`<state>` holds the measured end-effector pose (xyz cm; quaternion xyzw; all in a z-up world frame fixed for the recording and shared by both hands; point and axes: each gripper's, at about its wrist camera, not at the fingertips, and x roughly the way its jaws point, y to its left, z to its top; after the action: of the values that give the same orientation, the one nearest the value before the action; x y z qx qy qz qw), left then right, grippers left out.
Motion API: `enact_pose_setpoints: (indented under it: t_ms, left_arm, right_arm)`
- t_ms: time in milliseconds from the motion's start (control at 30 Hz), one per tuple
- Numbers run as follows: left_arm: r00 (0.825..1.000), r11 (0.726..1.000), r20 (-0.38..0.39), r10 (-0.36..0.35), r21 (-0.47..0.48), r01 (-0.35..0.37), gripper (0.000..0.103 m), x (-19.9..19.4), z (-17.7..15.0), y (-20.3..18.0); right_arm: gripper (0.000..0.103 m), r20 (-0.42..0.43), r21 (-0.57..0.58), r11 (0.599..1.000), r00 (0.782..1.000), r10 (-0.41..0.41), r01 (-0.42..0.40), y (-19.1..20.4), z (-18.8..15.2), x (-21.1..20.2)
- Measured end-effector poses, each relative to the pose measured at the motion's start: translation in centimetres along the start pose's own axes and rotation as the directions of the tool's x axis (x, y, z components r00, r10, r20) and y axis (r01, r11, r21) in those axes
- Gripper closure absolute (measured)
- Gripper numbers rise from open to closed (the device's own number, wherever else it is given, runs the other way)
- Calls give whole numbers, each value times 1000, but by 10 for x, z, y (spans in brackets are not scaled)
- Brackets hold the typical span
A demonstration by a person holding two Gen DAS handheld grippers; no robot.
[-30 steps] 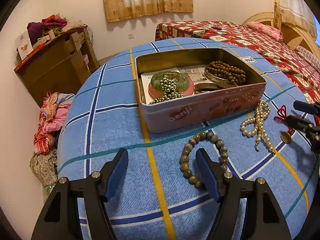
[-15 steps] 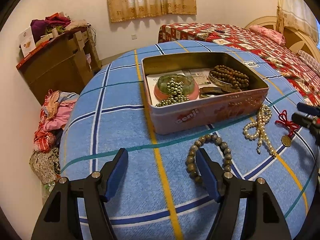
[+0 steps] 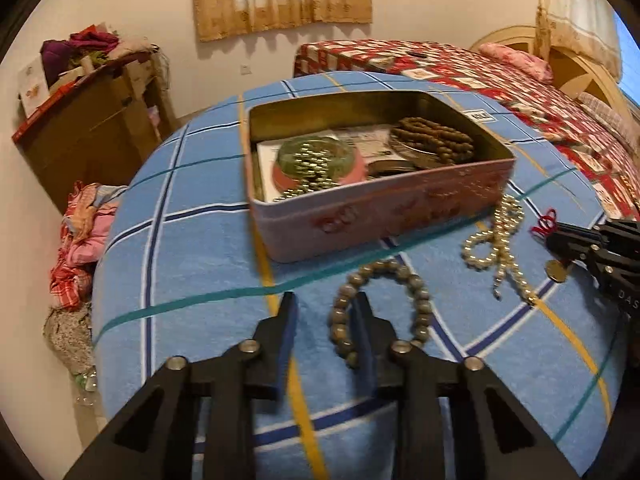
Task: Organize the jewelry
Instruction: 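Grasp the gray bead bracelet with the left tool while the right tool grasps the red tassel cord, then carry the bracelet and red tassel into the tin and open both tools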
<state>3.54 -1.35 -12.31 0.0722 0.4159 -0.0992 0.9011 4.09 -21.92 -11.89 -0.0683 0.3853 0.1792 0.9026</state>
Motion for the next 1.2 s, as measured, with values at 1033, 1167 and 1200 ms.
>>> enact_pose_setpoints:
  t_ms: [1033, 1167, 1200]
  left_arm:
    - [992, 999, 127, -17, -28, 21, 94, -49, 26, 10]
    - [990, 999, 144, -7, -38, 13, 94, -56, 31, 15]
    - [989, 999, 149, -4, -39, 10, 94, -58, 33, 17]
  right_arm:
    - [94, 131, 39, 999, 991, 25, -30, -7, 25, -36]
    - [94, 141, 38, 999, 990, 25, -30, -8, 27, -39]
    - [94, 142, 36, 999, 990, 25, -30, -7, 28, -39]
